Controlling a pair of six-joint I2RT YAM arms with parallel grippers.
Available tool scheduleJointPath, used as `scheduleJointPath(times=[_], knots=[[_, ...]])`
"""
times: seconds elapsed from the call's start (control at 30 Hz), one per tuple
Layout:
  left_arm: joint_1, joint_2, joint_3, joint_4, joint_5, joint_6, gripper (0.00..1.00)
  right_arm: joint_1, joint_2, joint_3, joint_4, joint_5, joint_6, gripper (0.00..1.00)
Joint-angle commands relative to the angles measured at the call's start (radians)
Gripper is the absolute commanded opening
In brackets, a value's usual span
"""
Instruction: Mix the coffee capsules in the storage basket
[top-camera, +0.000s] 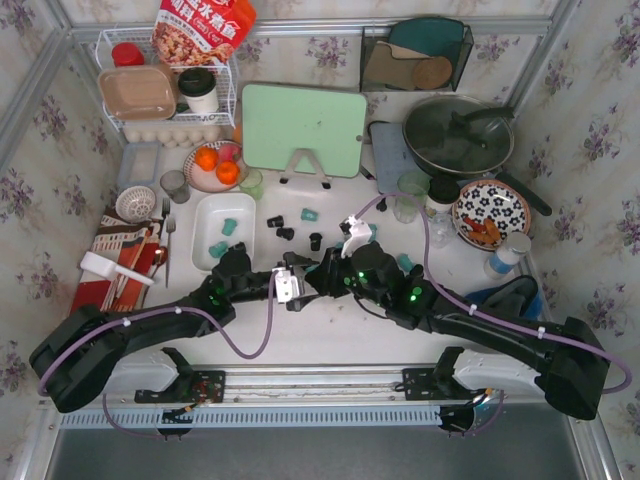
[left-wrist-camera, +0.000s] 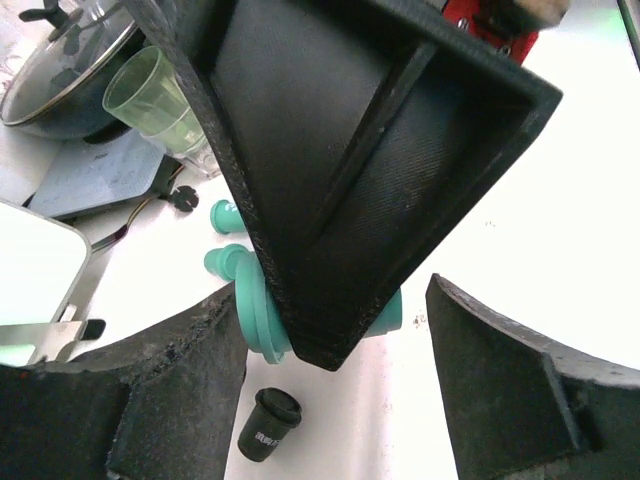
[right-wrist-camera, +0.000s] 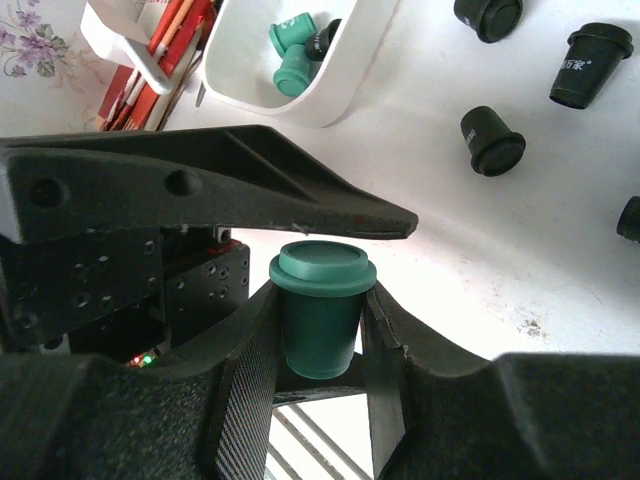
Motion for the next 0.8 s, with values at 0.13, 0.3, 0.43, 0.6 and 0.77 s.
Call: scheduleJointPath(times=[0.13, 0.3, 0.43, 0.6, 0.77], knots=[[-0.001, -0.038, -0.003, 0.036, 0.005, -0.004, 0.71, 0.002, 0.033, 0.001, 0.006, 0.001, 0.002, 0.35], [-0.002, -0.038, 0.002, 0.024, -0.005, 0.002, 0.51, 0.002, 0.033, 0.016, 0.006, -0.005, 0.002, 0.36], [-0.002, -0.041, 0.005, 0.012, -0.043, 0.002, 0.38, 0.002, 0.016, 0.015, -0.007, 0.012, 0.0, 0.42], [-0.001, -0.035, 0.008, 0.01, -0.14, -0.019, 0.36, 0.002, -0.014, 0.031, -0.101, 0.111, -0.03, 0.56], [0.038, -0.006, 0.039, -0.02, -0.349, -0.11, 0.37, 0.002, -0.08, 0.054, -0.231, 0.306, -0.073, 0.62]])
